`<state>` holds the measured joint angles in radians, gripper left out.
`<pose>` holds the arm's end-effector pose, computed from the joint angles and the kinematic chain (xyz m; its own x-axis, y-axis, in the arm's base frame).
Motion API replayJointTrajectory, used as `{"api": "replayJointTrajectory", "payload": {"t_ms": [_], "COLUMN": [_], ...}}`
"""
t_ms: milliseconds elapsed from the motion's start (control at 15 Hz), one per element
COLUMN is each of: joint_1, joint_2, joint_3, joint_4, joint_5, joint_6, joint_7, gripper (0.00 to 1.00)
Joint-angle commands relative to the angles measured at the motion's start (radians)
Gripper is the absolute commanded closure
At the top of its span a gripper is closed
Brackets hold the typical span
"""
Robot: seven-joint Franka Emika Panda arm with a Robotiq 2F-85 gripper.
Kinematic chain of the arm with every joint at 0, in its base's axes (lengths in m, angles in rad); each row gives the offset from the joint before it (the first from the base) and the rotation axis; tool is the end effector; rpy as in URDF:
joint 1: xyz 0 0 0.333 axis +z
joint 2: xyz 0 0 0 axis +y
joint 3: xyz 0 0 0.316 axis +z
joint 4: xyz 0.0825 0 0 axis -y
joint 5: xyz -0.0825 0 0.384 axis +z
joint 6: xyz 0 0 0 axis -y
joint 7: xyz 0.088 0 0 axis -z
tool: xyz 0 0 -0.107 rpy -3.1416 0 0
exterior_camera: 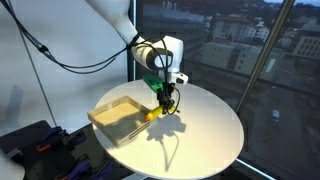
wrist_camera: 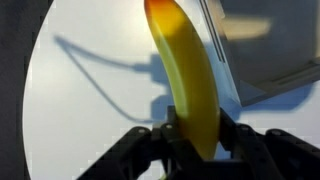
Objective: Put the banana on the table
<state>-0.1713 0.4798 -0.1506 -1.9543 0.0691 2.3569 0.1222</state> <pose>0.5812 -0.1898 0.2266 0.8843 -0.4621 -0.0666 -0.4610 -0.8868 0.0324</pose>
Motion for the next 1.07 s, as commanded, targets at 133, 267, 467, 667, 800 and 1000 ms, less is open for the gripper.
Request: {"api": "replayJointTrajectory", "payload": {"t_ms": [133, 267, 467, 667, 800, 1000], "joint_1": [-0.053, -0.061, -0.068, -0.071, -0.071, -0.070], "joint_2": [0.062, 0.077, 0.097, 0.118, 0.132, 0.152], "joint_3": [0.016, 0.015, 0.013, 0.011, 0.010, 0.008], "joint_4": [0.107, 0.122, 0.134, 0.144, 0.146, 0.149], "joint_5": [0.076, 0.086, 0.088, 0.083, 0.080, 0.076], "joint_6": [-0.079, -0.075, -0.058, -0.051, -0.045, -0.029], "joint_7": [-0.040, -0.040, -0.040, -0.038, -0.037, -0.034], "gripper": [0.84, 0.84, 0.84, 0.84, 0.84, 0.84]}}
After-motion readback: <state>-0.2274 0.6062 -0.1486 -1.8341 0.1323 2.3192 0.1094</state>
